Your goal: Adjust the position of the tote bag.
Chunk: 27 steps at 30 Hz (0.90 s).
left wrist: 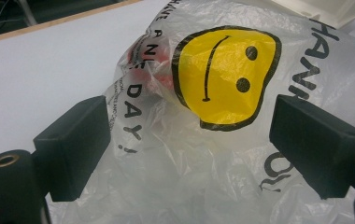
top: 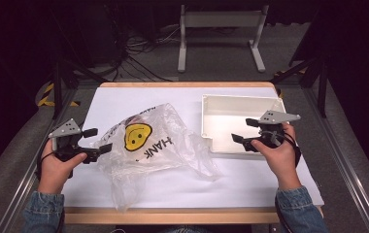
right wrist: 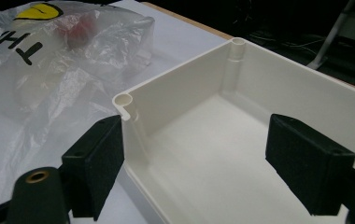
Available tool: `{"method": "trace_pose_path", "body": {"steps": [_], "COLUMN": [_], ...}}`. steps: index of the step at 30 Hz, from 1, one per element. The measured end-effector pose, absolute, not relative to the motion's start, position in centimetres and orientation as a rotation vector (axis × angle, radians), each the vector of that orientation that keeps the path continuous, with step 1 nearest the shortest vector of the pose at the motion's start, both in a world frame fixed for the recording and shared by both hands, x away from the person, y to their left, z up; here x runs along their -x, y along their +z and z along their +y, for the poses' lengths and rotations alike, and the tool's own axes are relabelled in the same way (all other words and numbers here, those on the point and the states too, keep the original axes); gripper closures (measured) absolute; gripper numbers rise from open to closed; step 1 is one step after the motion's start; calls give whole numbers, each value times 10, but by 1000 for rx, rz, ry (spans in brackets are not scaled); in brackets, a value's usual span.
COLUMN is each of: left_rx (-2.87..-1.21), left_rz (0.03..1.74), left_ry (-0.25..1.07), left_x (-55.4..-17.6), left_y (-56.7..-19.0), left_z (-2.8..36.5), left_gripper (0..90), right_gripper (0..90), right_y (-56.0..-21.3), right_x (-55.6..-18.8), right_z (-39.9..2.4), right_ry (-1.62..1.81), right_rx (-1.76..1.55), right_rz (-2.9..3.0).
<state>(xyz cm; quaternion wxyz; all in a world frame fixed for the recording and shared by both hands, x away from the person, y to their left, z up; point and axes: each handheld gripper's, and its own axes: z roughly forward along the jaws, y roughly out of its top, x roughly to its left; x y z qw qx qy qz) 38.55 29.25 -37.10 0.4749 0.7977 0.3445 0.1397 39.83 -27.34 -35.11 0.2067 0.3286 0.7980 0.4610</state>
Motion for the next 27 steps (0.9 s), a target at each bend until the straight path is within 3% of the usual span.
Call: {"method": "trace_pose_path", "body": {"steps": [13,22,27], "left_rx": [-1946,-1961,-1970], "left_rz": [778,731,698], "left_ry": [327,304,285], "left_x": [-378,-375,-373], "left_y": [-362,-358,-356], "left_z": [282,272,266], "left_gripper": [130,122,122], "right_gripper": [181,56,78], "right_y": [-345,-345,-344], "right_x": [-392,-385,-380], "right_z": [-259,-229,-211], "right_ry": [1348,1446,1475], "right_rx": [-859,-789,-756], "right_rz": [2246,2317,2341]}}
